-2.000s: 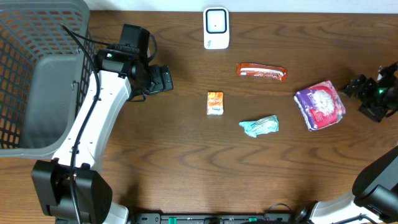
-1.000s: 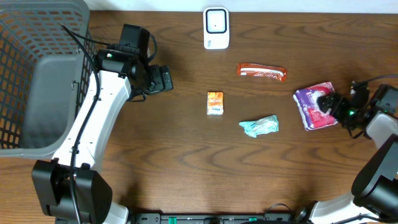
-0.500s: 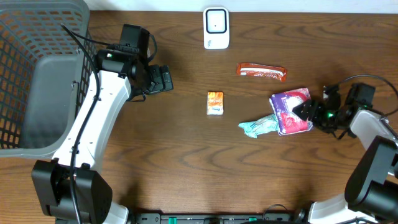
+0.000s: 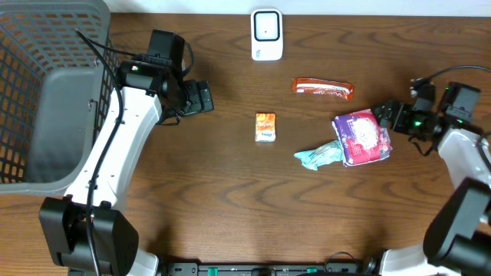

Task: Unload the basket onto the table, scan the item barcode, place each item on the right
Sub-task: 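Grasp the pink pack again and lift it toward the white scanner, then hold the pink pack in front of the white scanner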

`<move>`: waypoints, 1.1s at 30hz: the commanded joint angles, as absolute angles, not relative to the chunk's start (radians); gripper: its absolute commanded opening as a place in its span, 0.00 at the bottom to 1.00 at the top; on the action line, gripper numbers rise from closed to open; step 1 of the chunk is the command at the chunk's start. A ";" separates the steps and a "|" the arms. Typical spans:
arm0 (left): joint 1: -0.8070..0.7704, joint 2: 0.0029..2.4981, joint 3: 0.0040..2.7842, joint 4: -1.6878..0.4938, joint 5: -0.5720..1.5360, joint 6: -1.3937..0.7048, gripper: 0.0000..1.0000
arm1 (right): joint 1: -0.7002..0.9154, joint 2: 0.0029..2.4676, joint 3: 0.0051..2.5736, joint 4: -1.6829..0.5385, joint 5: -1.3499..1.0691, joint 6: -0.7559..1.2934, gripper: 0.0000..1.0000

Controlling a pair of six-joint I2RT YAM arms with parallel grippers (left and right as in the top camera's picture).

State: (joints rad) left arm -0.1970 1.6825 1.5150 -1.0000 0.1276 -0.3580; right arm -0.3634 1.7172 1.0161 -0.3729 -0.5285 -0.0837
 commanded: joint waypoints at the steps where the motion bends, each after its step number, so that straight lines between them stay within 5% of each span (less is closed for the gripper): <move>1: -0.195 1.687 1.508 -1.005 0.118 -0.341 0.98 | -0.332 1.812 1.021 -0.377 -0.624 -0.213 0.91; 7: -0.195 1.687 1.508 -1.006 0.118 -0.341 0.98 | -0.319 1.922 1.021 -0.395 -0.648 -0.214 0.70; 13: -0.195 1.687 1.508 -1.005 0.118 -0.341 0.98 | -0.319 1.899 1.028 -0.416 -0.721 -0.099 0.01; 20: -0.195 1.687 1.508 -1.005 0.118 -0.341 0.98 | -0.313 1.741 1.113 -0.357 -0.875 0.167 0.01; 25: -0.195 1.687 1.508 -1.005 0.118 -0.341 0.98 | -0.263 1.621 1.137 -0.115 -0.862 0.410 0.01; 33: -0.195 1.687 1.508 -1.005 0.118 -0.341 0.98 | -0.007 1.626 1.137 0.203 -0.404 0.705 0.01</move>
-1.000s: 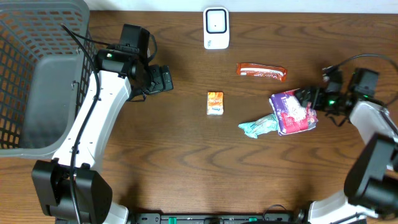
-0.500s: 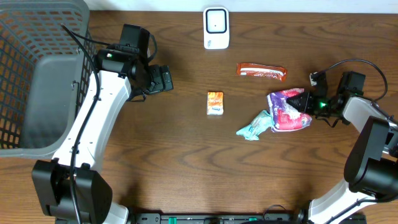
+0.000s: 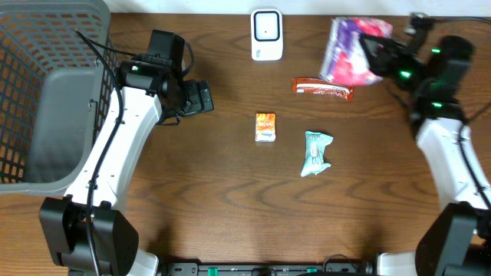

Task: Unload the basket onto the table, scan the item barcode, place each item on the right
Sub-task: 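Hold the pink pack in front of the white scanner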

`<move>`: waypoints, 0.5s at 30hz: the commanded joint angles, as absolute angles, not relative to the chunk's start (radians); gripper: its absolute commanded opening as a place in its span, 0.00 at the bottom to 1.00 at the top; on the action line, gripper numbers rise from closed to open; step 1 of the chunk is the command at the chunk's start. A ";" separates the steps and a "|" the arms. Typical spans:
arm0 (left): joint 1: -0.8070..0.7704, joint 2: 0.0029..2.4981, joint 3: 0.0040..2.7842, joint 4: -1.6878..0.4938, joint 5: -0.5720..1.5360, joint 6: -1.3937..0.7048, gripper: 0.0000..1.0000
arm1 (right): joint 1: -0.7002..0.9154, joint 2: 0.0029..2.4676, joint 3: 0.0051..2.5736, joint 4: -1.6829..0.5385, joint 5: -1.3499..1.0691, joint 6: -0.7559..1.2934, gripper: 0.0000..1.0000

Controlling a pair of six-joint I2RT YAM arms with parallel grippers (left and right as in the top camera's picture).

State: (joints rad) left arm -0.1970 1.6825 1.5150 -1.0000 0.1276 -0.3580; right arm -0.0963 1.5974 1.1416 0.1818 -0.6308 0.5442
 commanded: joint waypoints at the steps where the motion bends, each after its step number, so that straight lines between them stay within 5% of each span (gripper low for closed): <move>1: -0.195 1.687 1.508 -1.005 0.118 -0.341 0.98 | 0.035 1.639 1.137 0.238 -0.342 0.725 0.01; 8: -0.195 1.687 1.508 -1.005 0.118 -0.341 0.98 | 0.244 1.817 1.193 0.525 -0.171 0.756 0.01; 15: -0.195 1.687 1.508 -1.005 0.118 -0.341 0.98 | 0.313 2.126 1.593 0.390 -0.150 0.741 0.01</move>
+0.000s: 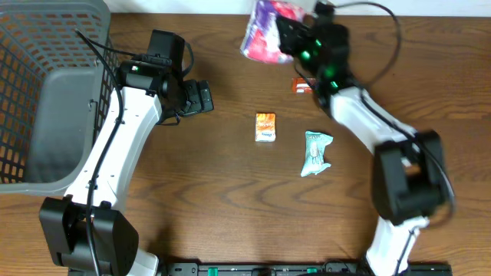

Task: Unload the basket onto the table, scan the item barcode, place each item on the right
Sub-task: 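Hold the pink pack in front of the white scanner, then carry the pink pack to the right edge and release it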

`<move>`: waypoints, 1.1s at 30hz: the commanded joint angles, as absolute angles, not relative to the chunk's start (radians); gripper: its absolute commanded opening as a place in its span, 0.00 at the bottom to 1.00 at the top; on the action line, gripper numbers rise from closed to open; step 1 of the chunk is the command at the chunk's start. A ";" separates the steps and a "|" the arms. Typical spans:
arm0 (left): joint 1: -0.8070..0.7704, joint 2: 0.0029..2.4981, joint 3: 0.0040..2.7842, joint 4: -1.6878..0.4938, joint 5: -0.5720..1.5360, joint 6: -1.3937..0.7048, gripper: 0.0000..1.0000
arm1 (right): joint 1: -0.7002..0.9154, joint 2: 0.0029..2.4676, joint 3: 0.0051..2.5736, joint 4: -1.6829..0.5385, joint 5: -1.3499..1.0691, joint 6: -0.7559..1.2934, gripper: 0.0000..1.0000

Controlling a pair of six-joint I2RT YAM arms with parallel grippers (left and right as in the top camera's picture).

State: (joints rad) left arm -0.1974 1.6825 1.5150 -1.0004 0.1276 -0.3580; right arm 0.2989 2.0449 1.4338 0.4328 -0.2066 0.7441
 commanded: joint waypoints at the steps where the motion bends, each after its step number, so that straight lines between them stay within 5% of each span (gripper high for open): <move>1: -0.195 1.687 1.508 -1.005 0.118 -0.341 0.98 | 0.314 2.170 1.667 0.337 -0.150 0.716 0.01; 7: -0.195 1.687 1.508 -1.005 0.118 -0.341 0.98 | 0.302 2.378 2.041 0.006 -0.125 0.614 0.01; 15: -0.195 1.687 1.508 -1.005 0.118 -0.341 0.98 | 0.214 2.351 2.074 -0.102 -0.150 0.563 0.01; 33: -0.195 1.687 1.508 -1.005 0.118 -0.341 0.98 | -0.421 2.281 2.072 -0.672 -0.133 0.540 0.01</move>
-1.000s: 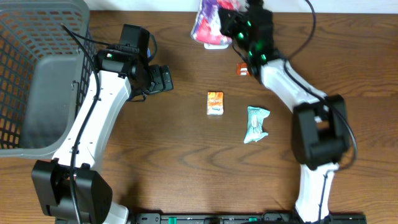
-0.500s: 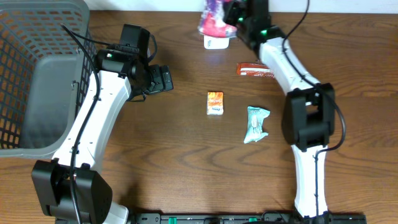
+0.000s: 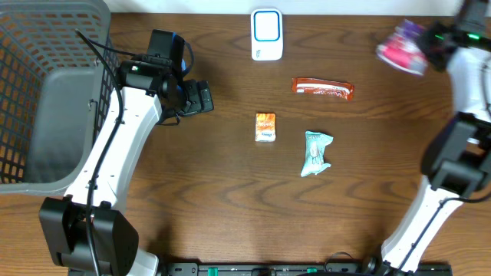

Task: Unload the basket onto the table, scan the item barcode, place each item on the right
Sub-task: 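Carry the pink pack to the right edge and release it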

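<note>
The white barcode scanner [image 3: 266, 34] stands at the back middle of the table, its face edged in blue. My right gripper [image 3: 422, 47] is high at the far right, shut on a pink and purple packet [image 3: 400, 49] that looks blurred and sticks out to its left, well to the right of the scanner. My left gripper [image 3: 202, 98] hovers left of centre, open and with nothing in it.
A red-brown candy bar [image 3: 323, 88], a small orange box [image 3: 265, 126] and a crumpled teal packet [image 3: 315, 152] lie in the middle of the table. A grey mesh basket [image 3: 19, 92] fills the left edge.
My right gripper has moved with the packet from just above the scanner at the back middle to the far right. The scanner's face now shows a blue edge. The left arm has not moved.
My right gripper was at the packet lying on the table at the right, next to the teal packet. Then it held the packet up at the back right, then right by the scanner. Now it holds it far to the right.
</note>
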`<move>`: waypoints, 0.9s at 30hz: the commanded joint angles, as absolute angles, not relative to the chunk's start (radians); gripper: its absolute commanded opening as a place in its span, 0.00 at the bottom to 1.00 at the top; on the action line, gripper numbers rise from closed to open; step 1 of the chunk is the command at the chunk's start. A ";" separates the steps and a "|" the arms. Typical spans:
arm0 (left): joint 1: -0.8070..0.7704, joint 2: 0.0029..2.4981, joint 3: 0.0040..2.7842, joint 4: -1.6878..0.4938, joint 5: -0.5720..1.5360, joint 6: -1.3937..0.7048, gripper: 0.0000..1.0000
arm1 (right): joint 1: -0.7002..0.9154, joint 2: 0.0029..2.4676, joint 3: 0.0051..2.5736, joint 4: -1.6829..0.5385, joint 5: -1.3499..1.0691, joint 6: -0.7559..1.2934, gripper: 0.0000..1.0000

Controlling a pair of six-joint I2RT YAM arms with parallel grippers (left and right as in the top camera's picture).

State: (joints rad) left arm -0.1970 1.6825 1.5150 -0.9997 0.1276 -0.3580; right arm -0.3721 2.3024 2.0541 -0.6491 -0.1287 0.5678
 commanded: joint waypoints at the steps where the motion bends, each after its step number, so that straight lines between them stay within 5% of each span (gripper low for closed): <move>1: -0.195 1.687 1.508 -1.005 0.118 -0.341 0.98 | -0.449 2.291 2.072 -0.684 -0.136 0.514 0.02; 4: -0.195 1.687 1.508 -1.005 0.118 -0.341 0.98 | -0.500 2.315 2.070 -0.702 -0.141 0.432 0.10; 5: -0.195 1.687 1.508 -1.005 0.118 -0.341 0.98 | -0.510 2.326 2.069 -0.707 -0.141 0.421 0.19; 8: -0.195 1.687 1.508 -1.005 0.118 -0.341 0.98 | -0.527 2.350 2.066 -0.720 -0.145 0.408 0.85; 10: -0.195 1.687 1.508 -1.005 0.118 -0.341 0.98 | -0.531 2.350 2.066 -0.727 -0.160 0.377 0.98; 16: -0.195 1.687 1.508 -1.005 0.118 -0.341 0.98 | -0.540 2.251 2.067 -0.746 -0.226 0.329 0.99; 27: -0.195 1.687 1.508 -1.005 0.118 -0.341 0.98 | -0.417 2.104 2.067 -0.794 -0.708 0.176 0.99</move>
State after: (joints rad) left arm -0.1970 1.6825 1.5150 -0.9997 0.1276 -0.3580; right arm -0.4793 2.1216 2.0563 -0.7738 -0.5327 0.2359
